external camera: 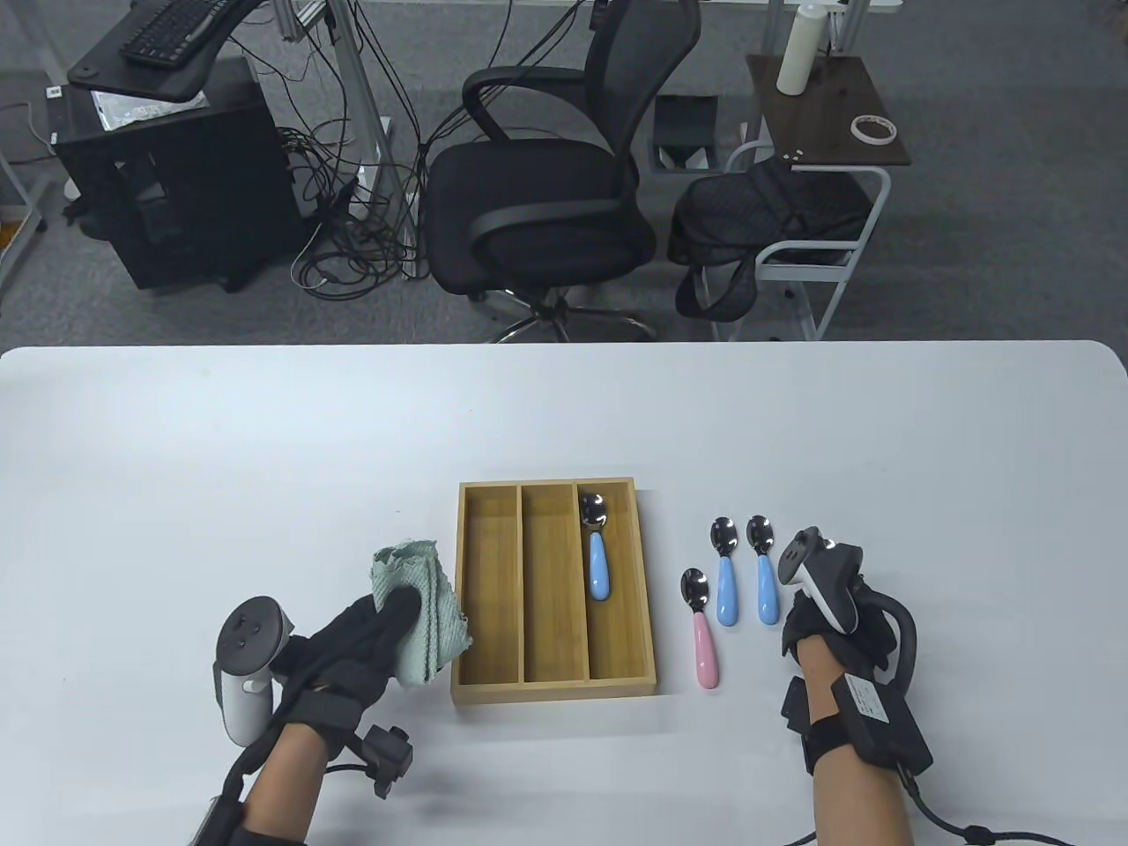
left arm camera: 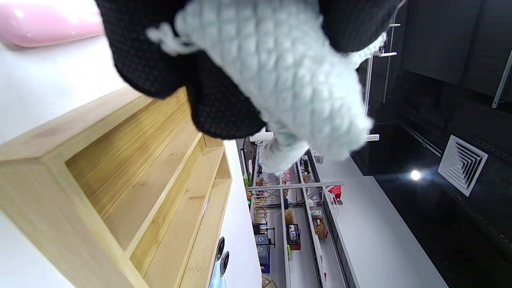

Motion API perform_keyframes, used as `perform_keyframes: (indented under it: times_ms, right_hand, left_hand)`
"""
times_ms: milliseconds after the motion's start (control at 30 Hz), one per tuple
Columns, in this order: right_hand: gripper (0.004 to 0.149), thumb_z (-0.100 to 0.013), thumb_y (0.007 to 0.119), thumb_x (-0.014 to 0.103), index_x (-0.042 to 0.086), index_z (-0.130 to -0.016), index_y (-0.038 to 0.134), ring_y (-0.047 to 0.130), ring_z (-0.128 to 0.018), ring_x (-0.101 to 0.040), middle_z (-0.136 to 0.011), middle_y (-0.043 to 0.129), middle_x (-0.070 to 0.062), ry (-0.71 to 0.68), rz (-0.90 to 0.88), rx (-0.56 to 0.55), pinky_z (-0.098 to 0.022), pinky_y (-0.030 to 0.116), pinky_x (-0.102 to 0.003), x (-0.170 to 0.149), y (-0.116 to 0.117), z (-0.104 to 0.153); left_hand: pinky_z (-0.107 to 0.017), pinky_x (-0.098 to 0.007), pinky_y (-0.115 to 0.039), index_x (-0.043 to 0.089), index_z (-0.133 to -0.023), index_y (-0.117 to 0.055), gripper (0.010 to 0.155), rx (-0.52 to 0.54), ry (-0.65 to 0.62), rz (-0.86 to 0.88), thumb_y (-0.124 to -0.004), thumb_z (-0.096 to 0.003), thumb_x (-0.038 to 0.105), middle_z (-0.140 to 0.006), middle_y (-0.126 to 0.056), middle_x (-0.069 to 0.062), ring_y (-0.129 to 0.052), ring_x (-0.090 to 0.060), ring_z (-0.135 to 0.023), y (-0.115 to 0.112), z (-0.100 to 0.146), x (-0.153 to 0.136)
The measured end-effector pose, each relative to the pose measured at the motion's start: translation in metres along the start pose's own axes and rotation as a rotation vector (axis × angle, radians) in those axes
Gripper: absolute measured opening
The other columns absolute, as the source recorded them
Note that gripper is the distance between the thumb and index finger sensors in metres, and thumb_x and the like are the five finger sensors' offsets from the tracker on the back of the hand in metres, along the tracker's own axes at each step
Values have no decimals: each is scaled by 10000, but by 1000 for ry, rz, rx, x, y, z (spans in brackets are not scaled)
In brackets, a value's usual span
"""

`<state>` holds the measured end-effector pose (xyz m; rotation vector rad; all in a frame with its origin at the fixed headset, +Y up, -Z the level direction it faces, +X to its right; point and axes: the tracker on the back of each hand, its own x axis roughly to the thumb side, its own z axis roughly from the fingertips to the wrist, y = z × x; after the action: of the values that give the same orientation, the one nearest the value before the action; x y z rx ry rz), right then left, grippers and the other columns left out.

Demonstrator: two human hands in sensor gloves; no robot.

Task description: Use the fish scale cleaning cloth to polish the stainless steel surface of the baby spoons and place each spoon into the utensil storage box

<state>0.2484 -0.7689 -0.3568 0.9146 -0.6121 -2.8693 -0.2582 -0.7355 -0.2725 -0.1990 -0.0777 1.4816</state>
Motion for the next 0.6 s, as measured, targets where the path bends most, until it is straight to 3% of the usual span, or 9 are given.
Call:
perform_keyframes:
  times_ms: [67,167,267,367,433,600]
  right_hand:
    - [529,-651,608,438,5,-953,637,933,-535,-256,-820,766,-154,-3,-35,-2,-421,837,-397,-5,1,0]
    - [508,-653,590,440,20,-934,649,938,-513,-229,-797,775,-136,-25,-120,-133,-404,842,-373,-13,-7,6]
    - [499,-660,559,438,36,-944,632,946,-537,-233,-809,769,-130,-105,-216,-215,-417,850,-369,-15,-29,24]
    - [486,-658,564,439,59,-955,626,967,-584,-248,-832,771,-120,-293,-353,-237,-443,869,-373,-3,-54,57]
    - [484,-655,569,449,77,-959,627,974,-582,-232,-838,775,-106,-507,-451,-204,-441,877,-355,12,-66,90]
    - [478,-653,584,451,94,-968,622,963,-592,-240,-851,765,-106,-926,-631,-24,-451,865,-364,50,-61,161]
  left_hand:
    - [-471,-427,-895,105,-915,-798,487,-6,0,-2,-663,-633,478,-709,-988,-5,-1079,-175,-540,-1,0,0]
    - [-471,-428,-894,104,-916,-798,487,-11,-5,-4,-664,-632,477,-711,-988,-6,-1079,-177,-542,-2,-1,1]
    - [-474,-429,-894,107,-919,-795,488,-19,-11,-10,-660,-633,479,-715,-987,-4,-1078,-178,-546,-4,-1,2]
    - [-488,-440,-884,111,-934,-782,491,-30,-4,0,-652,-636,479,-739,-976,-13,-1070,-194,-572,-7,-2,0]
    - [-499,-447,-879,114,-948,-770,498,-31,-4,7,-645,-636,482,-763,-970,-18,-1066,-206,-594,-8,-1,0]
    - [-537,-470,-856,113,-998,-724,526,-37,-9,48,-615,-643,485,-836,-938,-43,-1041,-246,-666,-11,0,-1]
